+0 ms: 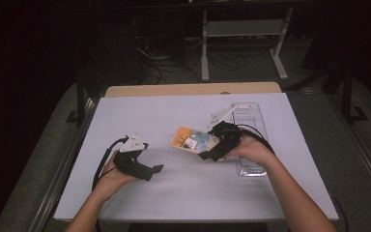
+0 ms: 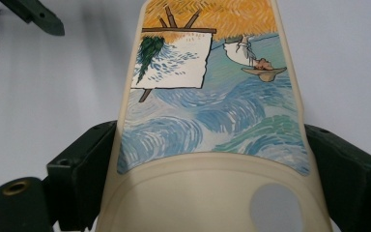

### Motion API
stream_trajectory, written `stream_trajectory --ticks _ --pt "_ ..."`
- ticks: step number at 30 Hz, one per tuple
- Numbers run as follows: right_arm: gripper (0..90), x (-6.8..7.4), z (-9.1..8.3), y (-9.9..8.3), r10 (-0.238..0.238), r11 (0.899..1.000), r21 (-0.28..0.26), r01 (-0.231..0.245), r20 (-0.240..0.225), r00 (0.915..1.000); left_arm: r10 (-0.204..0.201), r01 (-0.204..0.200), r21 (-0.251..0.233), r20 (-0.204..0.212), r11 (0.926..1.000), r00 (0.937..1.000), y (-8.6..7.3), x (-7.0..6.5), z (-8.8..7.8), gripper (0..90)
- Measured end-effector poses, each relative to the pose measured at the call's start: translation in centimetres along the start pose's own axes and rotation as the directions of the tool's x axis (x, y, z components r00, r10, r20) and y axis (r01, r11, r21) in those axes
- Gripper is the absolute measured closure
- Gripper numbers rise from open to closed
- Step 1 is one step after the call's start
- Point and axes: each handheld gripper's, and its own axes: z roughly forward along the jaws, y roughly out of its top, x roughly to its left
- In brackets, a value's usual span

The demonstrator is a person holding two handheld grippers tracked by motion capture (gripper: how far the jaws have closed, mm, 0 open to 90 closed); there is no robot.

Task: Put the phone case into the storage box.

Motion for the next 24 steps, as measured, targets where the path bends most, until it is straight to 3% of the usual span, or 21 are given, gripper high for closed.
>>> stream_trajectory --ticks 6,14,16,24 --pt "10.6 0.0 0.1 0.1 0.036 0.999 -0.011 -0.036 0.008 0.9993 0.026 -0.025 0.023 -0.019 0.9994 0.9995 -0.1 -0.3 0.7 0.0" --pt "10.5 0.3 0.4 0.2 0.103 0.995 -0.003 -0.103 0.001 0.9946 0.0 0.0 0.017 -0.014 0.9999 0.9999 -0.3 0.0 1.0 0.0" --pt "10.5 0.2 0.4 0.1 0.086 0.996 -0.002 -0.086 0.014 0.9962 0.007 -0.006 0.016 -0.019 0.9999 0.9998 -0.3 0.0 1.1 0.0" --pt "10.5 0.2 0.3 0.2 0.089 0.996 -0.007 -0.089 0.016 0.9959 0.038 -0.038 0.005 -0.019 0.9993 0.9991 -0.3 -0.4 1.4 0.0"
